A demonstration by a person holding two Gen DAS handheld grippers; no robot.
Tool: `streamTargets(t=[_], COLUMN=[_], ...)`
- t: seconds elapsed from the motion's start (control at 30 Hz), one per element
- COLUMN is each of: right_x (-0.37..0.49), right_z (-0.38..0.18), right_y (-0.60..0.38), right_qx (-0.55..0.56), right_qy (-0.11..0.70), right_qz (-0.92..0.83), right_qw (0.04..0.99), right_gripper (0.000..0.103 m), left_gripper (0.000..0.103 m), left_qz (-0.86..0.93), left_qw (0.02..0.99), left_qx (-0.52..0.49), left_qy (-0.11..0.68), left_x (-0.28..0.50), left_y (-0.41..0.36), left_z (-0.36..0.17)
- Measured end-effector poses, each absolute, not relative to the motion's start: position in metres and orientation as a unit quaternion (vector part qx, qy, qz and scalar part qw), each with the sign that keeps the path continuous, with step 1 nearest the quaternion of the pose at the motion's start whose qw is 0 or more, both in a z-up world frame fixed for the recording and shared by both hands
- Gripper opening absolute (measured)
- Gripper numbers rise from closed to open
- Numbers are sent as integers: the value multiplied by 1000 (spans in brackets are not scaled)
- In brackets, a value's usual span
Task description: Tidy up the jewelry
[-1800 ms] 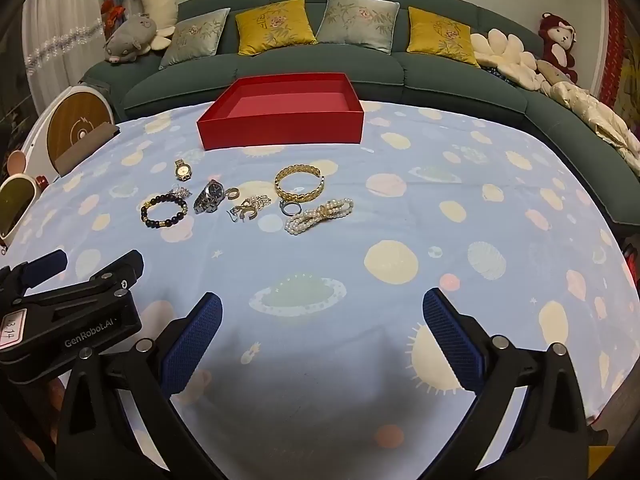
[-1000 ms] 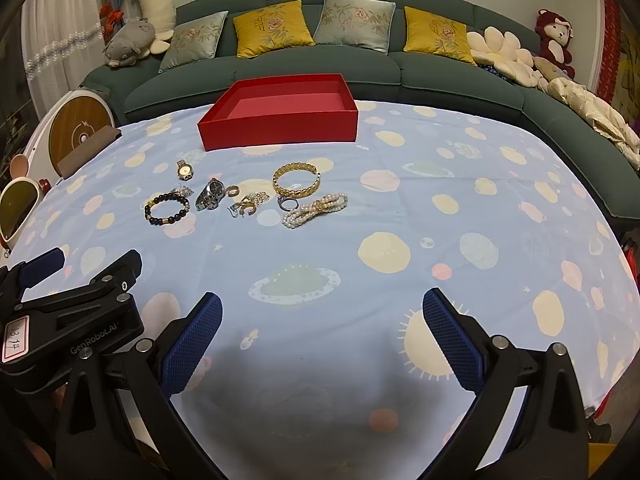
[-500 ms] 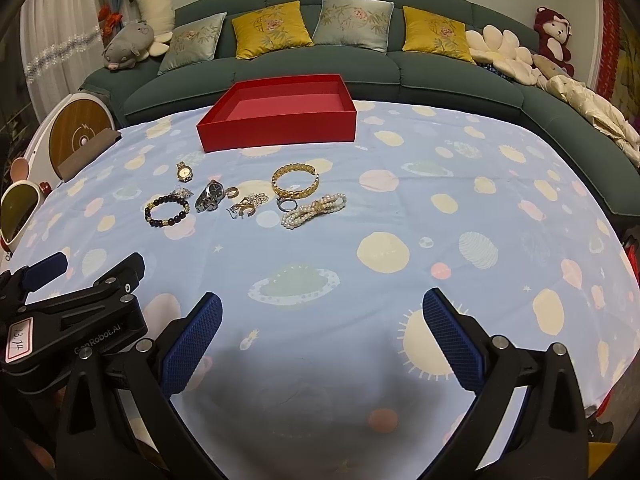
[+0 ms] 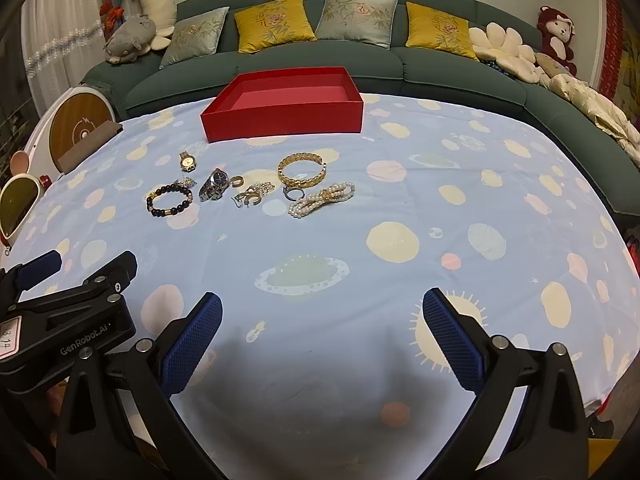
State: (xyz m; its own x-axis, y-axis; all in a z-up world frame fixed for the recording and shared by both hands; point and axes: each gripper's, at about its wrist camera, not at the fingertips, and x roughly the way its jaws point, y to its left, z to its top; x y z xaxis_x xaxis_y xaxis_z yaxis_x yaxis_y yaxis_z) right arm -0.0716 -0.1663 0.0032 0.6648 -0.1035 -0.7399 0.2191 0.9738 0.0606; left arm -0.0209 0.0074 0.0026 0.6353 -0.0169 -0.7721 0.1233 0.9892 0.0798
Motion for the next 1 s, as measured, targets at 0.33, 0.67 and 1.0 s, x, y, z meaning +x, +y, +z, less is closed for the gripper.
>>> streamTargets(t=[0.33,0.67,1.0], right_x=[-71,-70,-60], right_z=[4,3,-3], right_y=[-166,-171,-173], right_qx=[70,75,87], right_qy=[400,402,409], right_qz=[-88,-85,-76], right_qw=[910,909,905], right_gripper=[98,98,98], left_gripper=[96,96,96], left_qz=[-42,-53,-49], left_qw=[898,891,884], left_qx=[59,45,34], left_qy=[434,449,464], left_x=[-19,-15,-5], left_y=[6,6,17], left_z=[-2,-6,-14])
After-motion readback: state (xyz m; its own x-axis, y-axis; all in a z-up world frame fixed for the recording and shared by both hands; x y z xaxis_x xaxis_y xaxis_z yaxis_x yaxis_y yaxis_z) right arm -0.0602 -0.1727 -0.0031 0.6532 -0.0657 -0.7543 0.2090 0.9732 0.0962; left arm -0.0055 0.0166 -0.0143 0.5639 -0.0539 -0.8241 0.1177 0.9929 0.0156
